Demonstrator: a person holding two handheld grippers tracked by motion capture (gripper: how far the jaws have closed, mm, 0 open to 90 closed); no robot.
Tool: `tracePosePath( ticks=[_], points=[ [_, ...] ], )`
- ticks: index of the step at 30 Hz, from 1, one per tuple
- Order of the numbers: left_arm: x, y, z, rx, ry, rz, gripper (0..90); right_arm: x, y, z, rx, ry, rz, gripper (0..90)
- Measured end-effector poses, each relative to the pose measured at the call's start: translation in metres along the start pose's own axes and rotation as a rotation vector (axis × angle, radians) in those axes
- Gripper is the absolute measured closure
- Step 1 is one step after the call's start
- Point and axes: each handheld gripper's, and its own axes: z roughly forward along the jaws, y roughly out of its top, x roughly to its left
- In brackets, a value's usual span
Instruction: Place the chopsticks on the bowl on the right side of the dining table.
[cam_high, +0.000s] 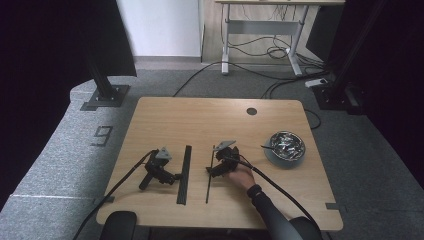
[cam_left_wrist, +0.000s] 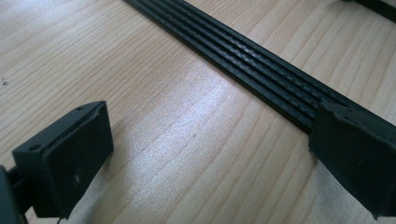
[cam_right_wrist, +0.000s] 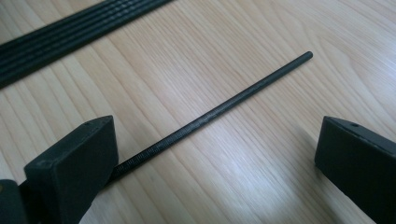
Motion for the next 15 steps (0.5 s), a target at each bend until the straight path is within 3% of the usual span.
tracePosePath(
  ticks=[15],
  points=[
    [0.000,0.000,0.000,0.000,0.001,-0.001,0.0,-0.015,-0.028,-0.025,-0.011,-0.039,0.042,0.0]
  ],
)
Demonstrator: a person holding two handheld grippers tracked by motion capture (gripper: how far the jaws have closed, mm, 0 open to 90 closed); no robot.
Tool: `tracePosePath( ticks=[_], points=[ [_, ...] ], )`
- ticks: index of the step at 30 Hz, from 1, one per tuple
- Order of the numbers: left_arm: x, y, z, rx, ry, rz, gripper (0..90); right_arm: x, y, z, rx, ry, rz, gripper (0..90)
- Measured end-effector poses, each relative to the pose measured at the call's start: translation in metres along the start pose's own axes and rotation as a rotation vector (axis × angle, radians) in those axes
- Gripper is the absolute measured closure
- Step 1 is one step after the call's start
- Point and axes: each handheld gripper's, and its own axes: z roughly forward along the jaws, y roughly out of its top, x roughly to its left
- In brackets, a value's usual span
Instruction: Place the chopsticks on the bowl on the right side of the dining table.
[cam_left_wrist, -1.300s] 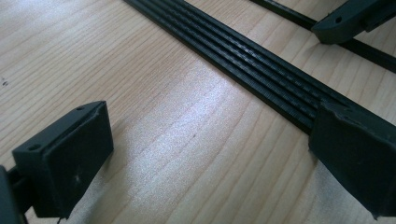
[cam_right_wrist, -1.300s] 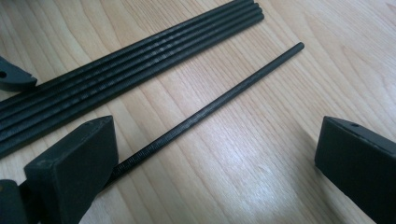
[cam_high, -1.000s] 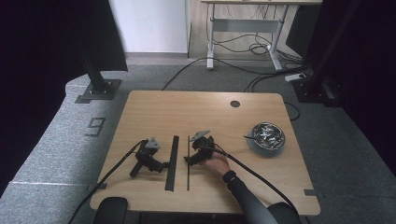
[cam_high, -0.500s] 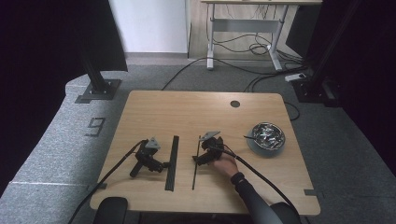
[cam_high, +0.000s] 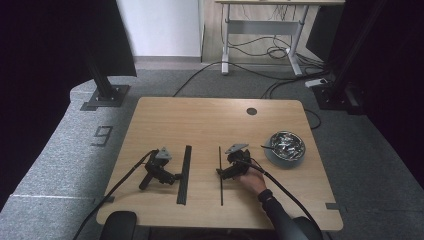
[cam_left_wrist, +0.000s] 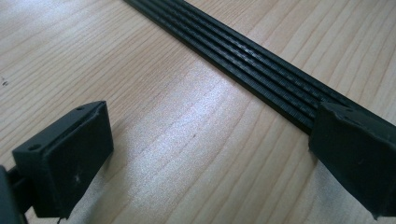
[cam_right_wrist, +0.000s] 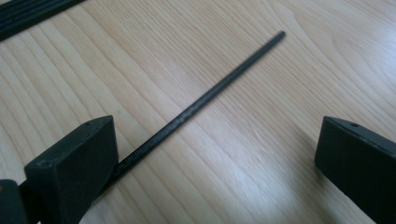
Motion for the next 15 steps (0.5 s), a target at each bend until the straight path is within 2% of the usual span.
tracePosePath(
  ticks=[5,9,13,15],
  points=[
    [0.000,0.000,0.000,0.000,-0.001,0.000,0.0,-0.005,-0.007,-0.007,0.000,-0.013,0.013,0.5],
    [0.000,0.000,0.000,0.000,-0.001,0.000,0.0,-0.008,-0.011,-0.013,0.000,-0.020,0.021,6.6],
    [0.000,0.000,0.000,0.000,-0.001,0.000,0.0,-0.013,-0.014,-0.021,-0.003,-0.023,0.029,18.5],
    [0.000,0.000,0.000,0.000,-0.001,0.000,0.0,-0.016,-0.017,-0.026,-0.005,-0.024,0.030,28.6]
  ],
)
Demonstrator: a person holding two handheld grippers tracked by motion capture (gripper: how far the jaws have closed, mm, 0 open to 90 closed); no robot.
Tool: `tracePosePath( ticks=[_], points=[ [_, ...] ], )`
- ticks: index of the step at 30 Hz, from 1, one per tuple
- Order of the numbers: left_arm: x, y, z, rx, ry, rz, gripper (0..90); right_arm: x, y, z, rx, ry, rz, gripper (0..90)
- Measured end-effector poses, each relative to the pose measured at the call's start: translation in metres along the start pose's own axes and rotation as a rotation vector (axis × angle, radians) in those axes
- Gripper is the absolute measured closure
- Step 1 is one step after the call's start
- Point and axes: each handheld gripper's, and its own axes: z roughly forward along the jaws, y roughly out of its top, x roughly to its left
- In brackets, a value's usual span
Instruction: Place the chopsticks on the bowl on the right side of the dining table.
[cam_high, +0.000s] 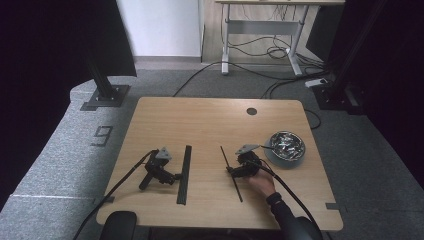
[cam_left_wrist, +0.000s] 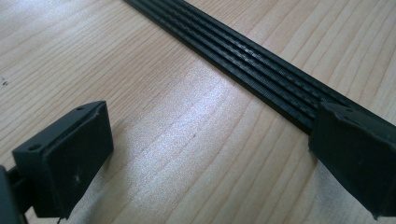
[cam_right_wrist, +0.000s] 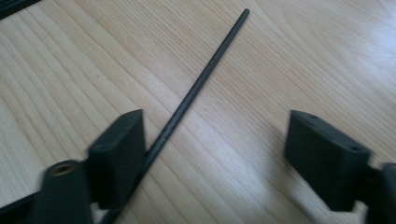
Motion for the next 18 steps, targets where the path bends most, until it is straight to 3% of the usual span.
tracePosePath(
  ticks=[11,15,18],
  points=[
    [0.000,0.000,0.000,0.000,0.000,0.001,0.0,-0.008,-0.010,-0.019,0.023,-0.013,0.017,69.6],
    [0.000,0.000,0.000,0.000,0.000,0.002,0.0,-0.009,-0.013,-0.024,0.034,-0.014,0.011,81.3],
    [0.000,0.000,0.000,0.000,0.000,0.001,0.0,-0.010,-0.015,-0.026,0.040,-0.029,-0.006,84.0]
  ],
)
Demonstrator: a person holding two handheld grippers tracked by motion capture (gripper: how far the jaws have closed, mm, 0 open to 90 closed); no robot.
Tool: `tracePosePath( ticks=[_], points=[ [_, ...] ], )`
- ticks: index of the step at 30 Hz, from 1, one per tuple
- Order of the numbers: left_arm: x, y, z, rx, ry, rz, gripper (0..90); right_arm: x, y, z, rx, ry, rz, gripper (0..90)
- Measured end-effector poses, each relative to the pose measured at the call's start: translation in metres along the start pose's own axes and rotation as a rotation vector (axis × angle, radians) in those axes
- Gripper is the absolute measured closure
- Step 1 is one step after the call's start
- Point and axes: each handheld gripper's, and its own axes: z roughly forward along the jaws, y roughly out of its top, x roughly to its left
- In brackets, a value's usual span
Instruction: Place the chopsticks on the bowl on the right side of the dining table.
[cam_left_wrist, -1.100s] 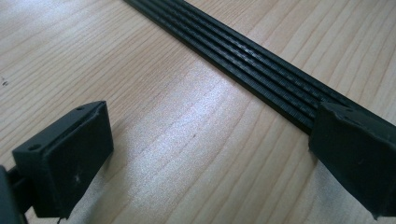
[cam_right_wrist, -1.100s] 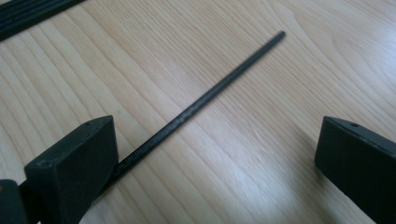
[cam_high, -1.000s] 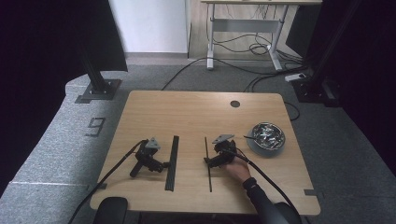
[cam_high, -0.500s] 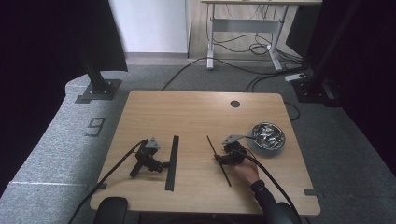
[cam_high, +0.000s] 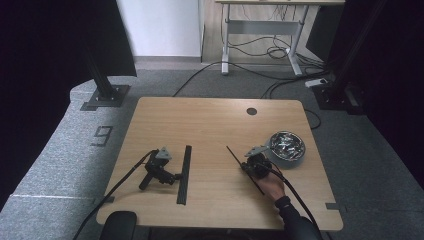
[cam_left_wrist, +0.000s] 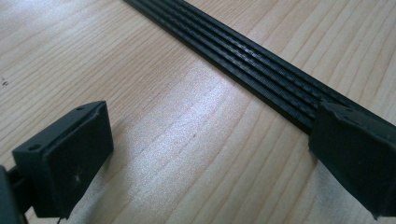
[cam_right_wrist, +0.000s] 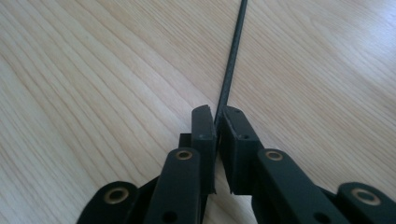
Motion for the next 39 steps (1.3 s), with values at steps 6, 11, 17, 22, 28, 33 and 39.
tracePosePath(
  ticks=[6,11,17,22,28,33,39],
  points=[
    [0.000,0.000,0.000,0.000,0.000,0.000,0.0,-0.009,-0.009,-0.008,0.011,0.003,0.040,85.2],
    [0.000,0.000,0.000,0.000,0.000,0.001,0.0,-0.019,-0.019,-0.018,0.015,-0.002,0.070,85.2],
    [0.000,0.000,0.000,0.000,0.000,0.000,0.0,-0.028,-0.034,-0.031,0.018,-0.013,0.091,85.2],
    [0.000,0.000,0.000,0.000,0.000,0.000,0.0,-0.034,-0.046,-0.043,0.025,-0.020,0.095,85.2],
    [0.000,0.000,0.000,0.000,0.001,0.000,0.0,-0.046,-0.063,-0.058,0.037,-0.036,0.121,85.2],
    [0.000,0.000,0.000,0.000,0.001,0.000,0.0,-0.054,-0.073,-0.068,0.049,-0.042,0.138,85.2],
    [0.000,0.000,0.000,0.000,0.000,0.001,0.0,-0.057,-0.072,-0.072,0.084,-0.059,0.153,66.9]
  ],
)
